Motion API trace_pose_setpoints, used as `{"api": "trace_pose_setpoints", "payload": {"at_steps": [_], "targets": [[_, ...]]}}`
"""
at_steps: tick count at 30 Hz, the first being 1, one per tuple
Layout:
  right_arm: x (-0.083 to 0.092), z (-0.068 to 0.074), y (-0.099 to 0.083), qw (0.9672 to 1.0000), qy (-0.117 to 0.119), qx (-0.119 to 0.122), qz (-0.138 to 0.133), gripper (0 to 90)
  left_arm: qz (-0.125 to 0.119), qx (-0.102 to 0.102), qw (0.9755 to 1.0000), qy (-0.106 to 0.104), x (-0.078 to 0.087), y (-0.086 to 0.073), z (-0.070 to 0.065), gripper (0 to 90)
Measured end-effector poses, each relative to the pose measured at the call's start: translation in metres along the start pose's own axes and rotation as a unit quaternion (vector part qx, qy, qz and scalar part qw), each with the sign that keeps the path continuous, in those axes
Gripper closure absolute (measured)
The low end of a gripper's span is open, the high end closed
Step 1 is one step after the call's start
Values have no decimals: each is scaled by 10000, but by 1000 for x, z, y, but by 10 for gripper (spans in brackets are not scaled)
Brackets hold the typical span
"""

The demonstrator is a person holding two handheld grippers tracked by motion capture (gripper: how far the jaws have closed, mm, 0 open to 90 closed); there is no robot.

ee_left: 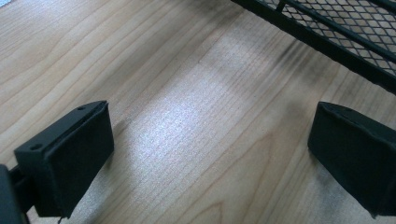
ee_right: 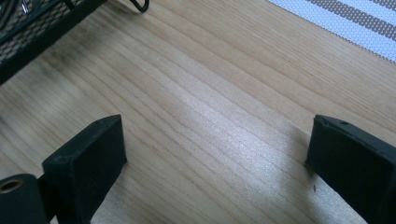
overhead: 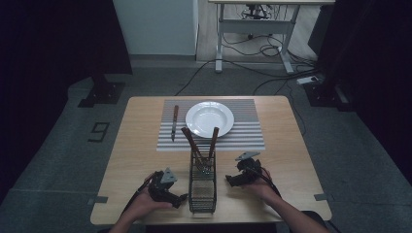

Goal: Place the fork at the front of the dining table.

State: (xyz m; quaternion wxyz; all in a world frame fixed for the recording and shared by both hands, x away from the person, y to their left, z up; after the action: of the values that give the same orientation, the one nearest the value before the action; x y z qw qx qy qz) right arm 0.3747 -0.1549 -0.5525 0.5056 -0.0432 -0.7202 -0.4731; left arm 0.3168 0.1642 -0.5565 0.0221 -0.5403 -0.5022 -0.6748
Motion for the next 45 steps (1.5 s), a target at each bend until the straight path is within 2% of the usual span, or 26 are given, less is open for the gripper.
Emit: {"api": "trace_pose_setpoints", "payload": {"at_steps": [3, 7, 12, 17, 24, 32, 38, 40, 45], "targets": [[1, -1, 0, 10000, 27, -39, 6, 56, 2, -3, 10000, 0, 0, 0, 0, 2], [4, -5, 1, 9995, 213, -246, -16, 97, 2, -4, 10000, 0, 0, 0, 0, 2], [8, -8, 1, 9990, 263, -368, -50, 114, 2, -4, 10000, 1, 0, 0, 0, 1], [12, -6, 3, 9994, 177, -232, -177, 126, 3, -7, 10000, -4, 0, 0, 0, 1], [26, -10, 8, 9984, 159, -179, -506, 132, 2, -9, 10000, -4, 0, 0, 0, 1], [39, -14, 9, 9973, 141, -163, -707, 135, 0, 0, 10000, -2, -1, 0, 0, 0], [53, -15, 14, 9952, 126, -191, -946, 138, -1, 11, 10000, 6, -1, 1, 0, 0], [60, -17, 20, 9935, 68, -240, -1115, 139, 6, 13, 10000, 11, -1, 1, 0, 0], [70, -21, 28, 9911, 53, -221, -1311, 143, 11, 9, 10000, 12, -1, 1, 0, 0]]}}
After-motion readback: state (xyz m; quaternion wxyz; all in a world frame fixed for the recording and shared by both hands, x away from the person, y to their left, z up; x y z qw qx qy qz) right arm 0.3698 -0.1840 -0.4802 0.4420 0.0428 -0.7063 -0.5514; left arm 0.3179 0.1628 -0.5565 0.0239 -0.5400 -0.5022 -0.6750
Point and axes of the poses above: each handheld gripper's, and its own axes: x roughly backward along the jaws, y roughly out of its top, z roughly to its left, the point moved 1 cm from there along -x, roughly forward along the jaws, and after that the axes turned 7 degrees about x, right-handed, at the moved point
